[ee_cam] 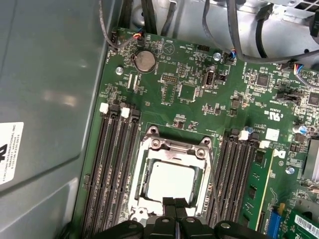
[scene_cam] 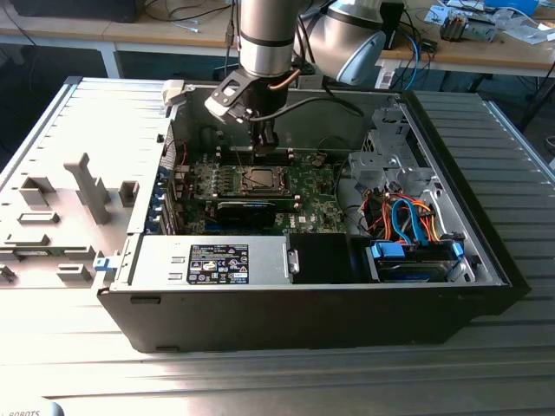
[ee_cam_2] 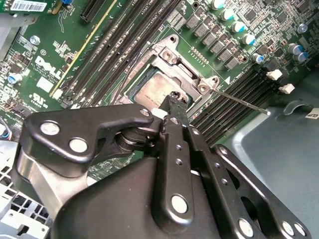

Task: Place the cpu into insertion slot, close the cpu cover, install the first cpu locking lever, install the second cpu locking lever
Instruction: 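Install the first cpu locking lever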

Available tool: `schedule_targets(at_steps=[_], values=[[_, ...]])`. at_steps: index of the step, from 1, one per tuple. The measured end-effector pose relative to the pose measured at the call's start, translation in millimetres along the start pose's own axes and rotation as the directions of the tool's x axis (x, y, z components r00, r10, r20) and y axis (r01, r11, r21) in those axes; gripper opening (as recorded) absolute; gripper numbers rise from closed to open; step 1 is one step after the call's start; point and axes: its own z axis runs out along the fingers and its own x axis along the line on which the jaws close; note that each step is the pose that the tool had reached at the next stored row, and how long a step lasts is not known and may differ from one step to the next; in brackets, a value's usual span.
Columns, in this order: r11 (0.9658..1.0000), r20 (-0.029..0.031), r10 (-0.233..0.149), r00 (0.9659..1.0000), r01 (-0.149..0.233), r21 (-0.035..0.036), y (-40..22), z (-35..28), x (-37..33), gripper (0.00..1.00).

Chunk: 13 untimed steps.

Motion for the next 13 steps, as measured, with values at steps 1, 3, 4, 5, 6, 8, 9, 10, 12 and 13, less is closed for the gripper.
schedule_targets(at_steps=[1,3,4,5,6,8,9,10,12,13], values=[[1.0000,0.0002,-0.005,1.0000,0.005,-0.0002,0.0,0.0,0.0,0.11],[0.9999,0.0005,-0.014,0.9999,0.014,-0.0006,0.0,0.0,0.0,0.11],[0.9998,0.0007,-0.018,0.9998,0.018,-0.0008,0.0,0.0,0.0,0.11],[0.9998,0.0008,-0.022,0.9998,0.022,-0.0010,0.0,0.0,0.0,0.11],[0.9996,0.0011,-0.028,0.9996,0.028,-0.0012,0.0,0.0,0.0,0.11],[0.9992,0.0015,-0.040,0.9992,0.040,-0.0018,0.0,0.0,0.0,0.11],[0.9990,0.0017,-0.044,0.9990,0.044,-0.0019,0.0,0.0,0.0,0.11],[0.9989,0.0018,-0.048,0.9989,0.048,-0.0021,0.0,0.0,0.0,0.11],[0.9982,0.0022,-0.059,0.9982,0.059,-0.0026,0.0,0.0,0.0,0.11],[0.9978,0.0025,-0.066,0.9978,0.066,-0.0029,0.0,0.0,0.0,0.11]])
